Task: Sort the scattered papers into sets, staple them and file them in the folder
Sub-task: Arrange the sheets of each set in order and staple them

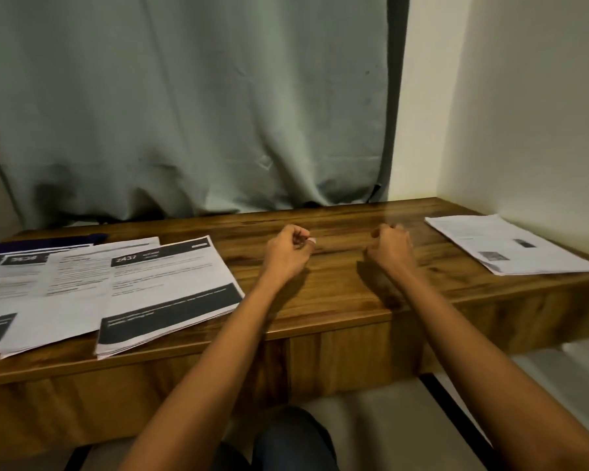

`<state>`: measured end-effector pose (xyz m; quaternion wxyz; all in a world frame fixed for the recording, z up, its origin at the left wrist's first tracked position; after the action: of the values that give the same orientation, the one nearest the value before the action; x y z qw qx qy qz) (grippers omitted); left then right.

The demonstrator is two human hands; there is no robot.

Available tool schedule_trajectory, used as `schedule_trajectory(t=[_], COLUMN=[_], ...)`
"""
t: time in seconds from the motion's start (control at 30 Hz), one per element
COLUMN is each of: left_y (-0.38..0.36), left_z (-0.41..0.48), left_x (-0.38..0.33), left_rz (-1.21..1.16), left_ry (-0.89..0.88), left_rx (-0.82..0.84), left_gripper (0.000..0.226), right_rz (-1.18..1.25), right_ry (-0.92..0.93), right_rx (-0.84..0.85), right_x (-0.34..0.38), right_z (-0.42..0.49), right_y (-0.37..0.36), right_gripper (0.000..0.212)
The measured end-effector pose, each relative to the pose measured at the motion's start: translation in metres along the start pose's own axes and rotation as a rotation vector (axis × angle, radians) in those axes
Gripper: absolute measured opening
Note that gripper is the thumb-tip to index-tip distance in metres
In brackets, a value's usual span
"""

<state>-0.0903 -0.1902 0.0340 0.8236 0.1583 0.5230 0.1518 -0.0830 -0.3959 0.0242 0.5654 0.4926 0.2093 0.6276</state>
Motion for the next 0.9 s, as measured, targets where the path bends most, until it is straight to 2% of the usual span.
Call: schedule_trajectory(t=[0.17,0.27,0.5,0.63,0.77,0.9], left_y=[-0.066,-0.108,-0.194,-0.236,-0.272,-0.294], left_z=[0.003,0.007,0.019,0.025,0.032,0.040], left_x=[-0.027,-0.043,-0.058,-0.065,-0.073,-0.085], left_rz=[-0.047,-0.092,-0.247,-0.285,-0.444,-0.499], left_ry=[0.003,0.030,0.161,0.249,0.355,0.396], left_rx=[0.077,0.185,0.347,0.435,0.476,0.482], left_gripper=[0.022,0.025,0.040,0.042,0.056,0.042], right_rz=[-0.038,-0.051,-0.097,-0.126,-0.158,-0.164], right_ry=[-0.101,-0.206,-0.387,-0.433,-0.465,-0.527], right_rx=[-0.009,-0.071,-0.139,-0.133,-0.151,-0.126], right_x=[-0.071,-0.116,-0.209,-0.250,-0.286,-0.310], right_z=[0.008,0.018,0.041,0.051,0.059,0.064], right_y=[0.017,0.031,0.054,0.062,0.070,0.074], right_gripper=[0.032,0.036,0.031,0.032,0.032,0.035])
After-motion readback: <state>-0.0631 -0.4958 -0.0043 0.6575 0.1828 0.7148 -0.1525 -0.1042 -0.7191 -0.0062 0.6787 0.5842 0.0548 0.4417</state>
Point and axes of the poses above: each hand's wrist, its own z-axis towards the middle knuckle, its own y-axis out of the back of the hand, x = y × z, the point moved 1 cm from there along z, towards the middle knuckle, and after that the axes turned 6 degrees about -z, right-handed, at the moved point
